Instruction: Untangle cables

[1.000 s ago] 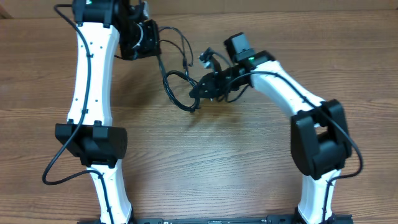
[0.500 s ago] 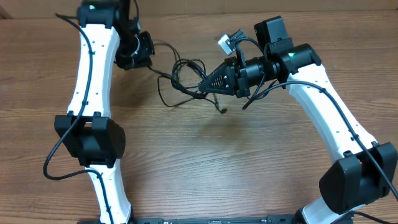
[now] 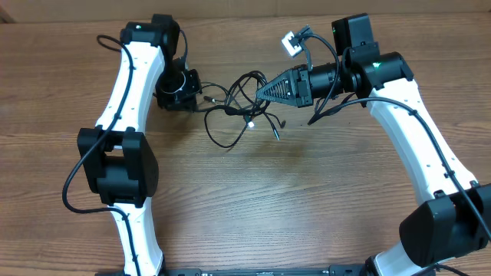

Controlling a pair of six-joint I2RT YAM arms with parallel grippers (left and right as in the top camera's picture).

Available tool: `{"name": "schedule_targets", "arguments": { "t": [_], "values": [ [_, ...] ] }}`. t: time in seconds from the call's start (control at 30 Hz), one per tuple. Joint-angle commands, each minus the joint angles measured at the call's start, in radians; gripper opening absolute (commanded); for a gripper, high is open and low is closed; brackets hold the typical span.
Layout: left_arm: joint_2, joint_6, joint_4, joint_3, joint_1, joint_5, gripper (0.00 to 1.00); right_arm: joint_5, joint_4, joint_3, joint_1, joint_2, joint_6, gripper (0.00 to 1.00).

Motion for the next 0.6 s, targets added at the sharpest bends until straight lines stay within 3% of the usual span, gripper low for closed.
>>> {"name": "schedule_targets", "arguments": {
  "t": [0.0,0.07,0.13,0.17,0.2,0.3,0.4,0.43,0.5,0.57],
  "values": [
    [0.002,0.105,0.009,0.045,0.011,-0.038,0.28,-0.010,0.007,0.010,-0.002,-0.053,0.018,0.04],
    [0.002,0.108,0.008,0.109,0.035,-0.032,0.32,-0.010,0.007,0.010,-0.002,-0.053,0.018,0.04],
    [0.002,0.100,0.006,0.167,0.052,-0.013,0.43,-0.013,0.007,0.010,-0.002,-0.053,0.018,0.04],
    [0.002,0.094,0.005,0.207,0.059,0.014,0.93,-0.013,0.007,0.010,0.000,-0.053,0.017,0.04],
    [0.002,0.095,0.009,0.227,0.060,0.027,1.00,-0.013,0.007,0.010,0.000,-0.053,0.016,0.04],
    [0.002,0.090,0.023,0.285,0.056,0.042,1.00,-0.012,0.007,0.010,0.002,-0.053,0.014,0.04],
    [0.002,0.157,0.050,0.299,0.038,0.179,0.99,-0.012,0.007,0.010,0.002,-0.053,0.014,0.04],
    [0.002,0.243,0.060,0.299,0.032,0.278,0.96,-0.012,0.007,0.010,0.002,-0.053,0.014,0.04],
    [0.002,0.467,0.060,0.299,0.030,0.463,0.79,-0.012,0.008,0.010,0.002,-0.053,0.014,0.04],
    [0.002,0.611,0.055,0.298,0.032,0.594,0.70,-0.012,0.007,0.010,0.002,-0.053,0.014,0.04]
  ]
}}
